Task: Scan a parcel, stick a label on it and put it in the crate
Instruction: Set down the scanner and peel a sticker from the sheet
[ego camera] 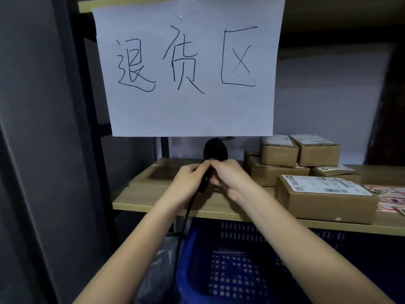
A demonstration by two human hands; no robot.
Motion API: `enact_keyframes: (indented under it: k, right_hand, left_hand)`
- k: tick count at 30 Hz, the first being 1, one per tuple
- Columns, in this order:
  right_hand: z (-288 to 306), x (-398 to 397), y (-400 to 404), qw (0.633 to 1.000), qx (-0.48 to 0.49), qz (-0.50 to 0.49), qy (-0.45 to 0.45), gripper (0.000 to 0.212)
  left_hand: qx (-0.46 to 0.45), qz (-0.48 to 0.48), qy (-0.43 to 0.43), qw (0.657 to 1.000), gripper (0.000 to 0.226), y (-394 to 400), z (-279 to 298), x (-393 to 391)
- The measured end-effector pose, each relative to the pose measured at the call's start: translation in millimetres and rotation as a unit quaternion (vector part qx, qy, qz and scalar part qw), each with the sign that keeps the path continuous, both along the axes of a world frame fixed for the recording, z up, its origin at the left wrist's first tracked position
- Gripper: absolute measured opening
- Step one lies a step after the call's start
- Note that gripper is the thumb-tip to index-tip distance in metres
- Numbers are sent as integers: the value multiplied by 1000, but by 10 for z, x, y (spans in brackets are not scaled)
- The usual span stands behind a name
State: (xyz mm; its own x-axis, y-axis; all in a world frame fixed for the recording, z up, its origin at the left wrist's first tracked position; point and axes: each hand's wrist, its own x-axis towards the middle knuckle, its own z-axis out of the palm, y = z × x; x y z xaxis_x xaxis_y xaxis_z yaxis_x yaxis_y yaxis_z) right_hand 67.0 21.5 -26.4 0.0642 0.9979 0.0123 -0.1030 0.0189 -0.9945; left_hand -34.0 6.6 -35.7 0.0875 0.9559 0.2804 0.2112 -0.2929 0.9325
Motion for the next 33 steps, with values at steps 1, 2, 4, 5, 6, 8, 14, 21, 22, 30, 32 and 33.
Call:
enact_keyframes:
  k: [1, 2, 4, 5, 6, 8, 14, 21, 22, 30, 32, 33]
  right_hand:
    - [-12, 7, 36, 1000, -3, -6, 1, 37]
    - [-27, 17, 60, 1000, -5, -13, 2, 37]
    - [-74, 51, 93, 1000, -10, -25, 3, 37]
    - [-95, 66, 102, 1000, -11, -26, 2, 36]
    - [-111, 80, 108, 1000, -11, -27, 0, 35]
    - [-135, 101, 136, 999, -9, -31, -4, 35]
    - [-173, 126, 195, 998, -22, -35, -36, 33]
    - [-188, 148, 210, 998, -18, -26, -55, 34]
    - [-200, 147, 220, 997, -13, -27, -64, 35]
    - [-247, 136, 250, 997, -4, -21, -80, 14]
    - [-249, 134, 254, 996, -6, -27, -82, 12]
    - [-253, 134, 256, 996, -3, -30, -87, 18]
  left_hand:
    - [-9, -2, 0, 1000, 30, 57, -16, -5]
    - [-19, -2, -2, 1000, 32, 112, -32, -10]
    - [-36, -13, -2, 999, 35, 192, -59, -23]
    - [-41, -22, 3, 999, 34, 226, -72, -23]
    - [-45, -27, 9, 999, 32, 262, -90, -23]
    - [-47, -29, 19, 998, 28, 316, -113, -15]
    - [-54, -41, 43, 997, 27, 373, -113, -12]
    - [-42, -11, 70, 997, 18, 381, -109, 12]
    - [-40, -7, 77, 996, 19, 388, -113, 7]
    - [-35, -4, 68, 997, 30, 424, -195, -28]
    - [-33, -4, 69, 997, 33, 424, -197, -44]
    - [-30, -4, 72, 997, 35, 429, -204, -50]
